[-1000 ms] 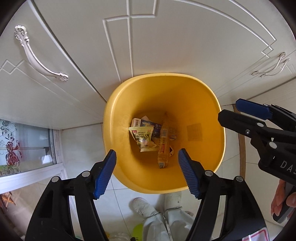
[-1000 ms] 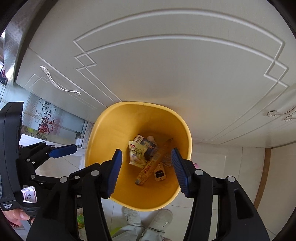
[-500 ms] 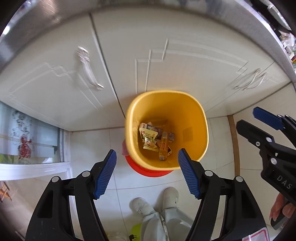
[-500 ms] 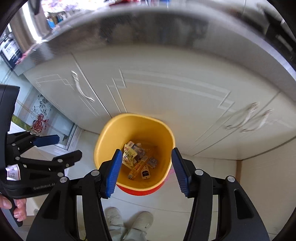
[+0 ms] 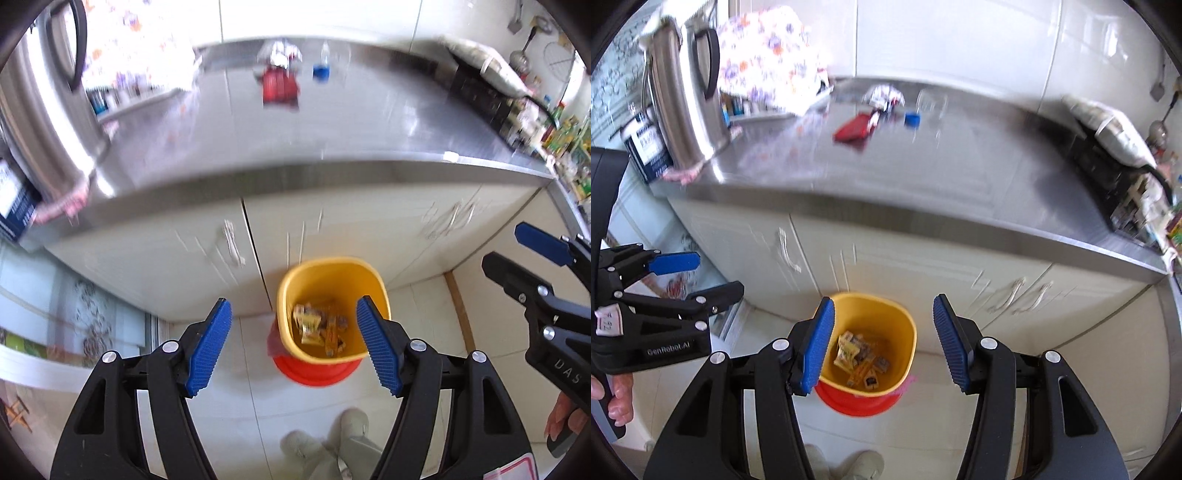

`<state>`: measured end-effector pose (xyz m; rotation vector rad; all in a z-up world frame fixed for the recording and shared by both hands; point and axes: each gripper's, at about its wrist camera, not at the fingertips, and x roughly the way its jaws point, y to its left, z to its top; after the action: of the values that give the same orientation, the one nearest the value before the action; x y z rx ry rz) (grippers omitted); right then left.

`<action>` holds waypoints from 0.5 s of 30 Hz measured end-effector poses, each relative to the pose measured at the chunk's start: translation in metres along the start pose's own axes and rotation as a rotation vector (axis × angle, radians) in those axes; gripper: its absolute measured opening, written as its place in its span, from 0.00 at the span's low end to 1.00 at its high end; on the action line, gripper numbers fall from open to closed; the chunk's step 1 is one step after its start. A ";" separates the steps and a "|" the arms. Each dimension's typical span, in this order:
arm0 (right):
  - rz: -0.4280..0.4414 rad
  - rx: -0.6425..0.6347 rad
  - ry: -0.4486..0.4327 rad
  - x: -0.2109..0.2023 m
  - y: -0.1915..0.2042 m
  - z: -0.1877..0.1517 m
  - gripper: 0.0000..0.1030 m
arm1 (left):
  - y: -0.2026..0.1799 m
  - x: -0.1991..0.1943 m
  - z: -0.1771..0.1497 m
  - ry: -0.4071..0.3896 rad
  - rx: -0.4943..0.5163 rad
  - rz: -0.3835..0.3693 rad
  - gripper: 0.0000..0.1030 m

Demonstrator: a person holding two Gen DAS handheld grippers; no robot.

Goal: Collect trash
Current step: 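Raise both open tools back up toward the counter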

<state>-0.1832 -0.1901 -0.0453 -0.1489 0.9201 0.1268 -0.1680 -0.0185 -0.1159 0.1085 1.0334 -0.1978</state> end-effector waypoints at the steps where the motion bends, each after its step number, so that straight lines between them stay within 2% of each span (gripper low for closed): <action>1: -0.007 0.001 -0.017 -0.005 -0.001 0.005 0.56 | 0.001 -0.003 0.003 -0.014 0.004 0.002 0.68; 4: -0.025 -0.001 -0.050 -0.015 0.001 0.020 0.56 | 0.005 -0.016 0.019 -0.058 0.020 0.005 0.68; 8: -0.036 0.003 -0.078 -0.017 -0.003 0.036 0.57 | 0.008 -0.020 0.039 -0.079 0.032 0.004 0.69; 15: -0.025 0.004 -0.092 0.008 -0.020 0.070 0.57 | 0.007 -0.002 0.079 -0.093 0.040 0.016 0.69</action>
<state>-0.1200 -0.1963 -0.0086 -0.1499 0.8267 0.1081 -0.1006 -0.0264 -0.0741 0.1422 0.9364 -0.2071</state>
